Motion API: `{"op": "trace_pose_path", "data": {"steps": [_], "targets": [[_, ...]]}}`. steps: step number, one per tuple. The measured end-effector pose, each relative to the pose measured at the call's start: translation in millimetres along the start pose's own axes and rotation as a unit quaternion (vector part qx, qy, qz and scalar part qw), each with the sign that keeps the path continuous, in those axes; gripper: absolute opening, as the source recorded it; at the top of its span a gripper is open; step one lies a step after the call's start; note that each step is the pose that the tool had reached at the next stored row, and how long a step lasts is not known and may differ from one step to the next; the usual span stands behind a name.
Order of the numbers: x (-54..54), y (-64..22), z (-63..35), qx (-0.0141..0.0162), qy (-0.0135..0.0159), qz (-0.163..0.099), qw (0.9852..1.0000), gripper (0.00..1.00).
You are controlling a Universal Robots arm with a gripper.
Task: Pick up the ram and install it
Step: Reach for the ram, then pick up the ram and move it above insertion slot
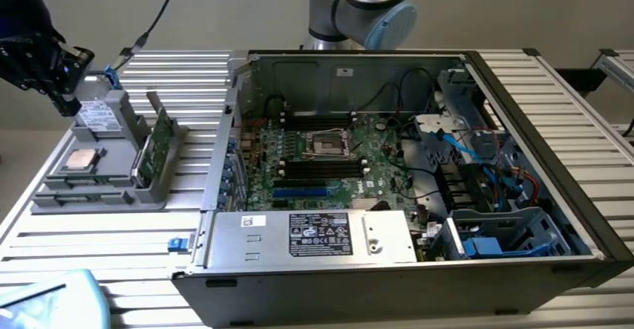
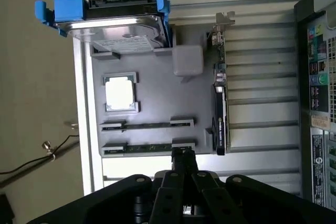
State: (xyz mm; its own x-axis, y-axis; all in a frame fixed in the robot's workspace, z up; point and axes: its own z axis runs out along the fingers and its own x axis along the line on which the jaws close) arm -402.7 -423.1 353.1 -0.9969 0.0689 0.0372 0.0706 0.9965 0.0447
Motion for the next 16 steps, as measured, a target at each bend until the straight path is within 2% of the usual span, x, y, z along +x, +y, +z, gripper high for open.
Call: {"op": "trace_pose_path", "data": {"steps": [7, 16], "targets": [[14.2, -10.3, 4.2, 0.0002, 0.0027, 0.000, 1.0000, 0.11], [14.8, -10.9, 4.3, 0.0002, 0.0032, 0.000, 1.0000, 0.11]]}}
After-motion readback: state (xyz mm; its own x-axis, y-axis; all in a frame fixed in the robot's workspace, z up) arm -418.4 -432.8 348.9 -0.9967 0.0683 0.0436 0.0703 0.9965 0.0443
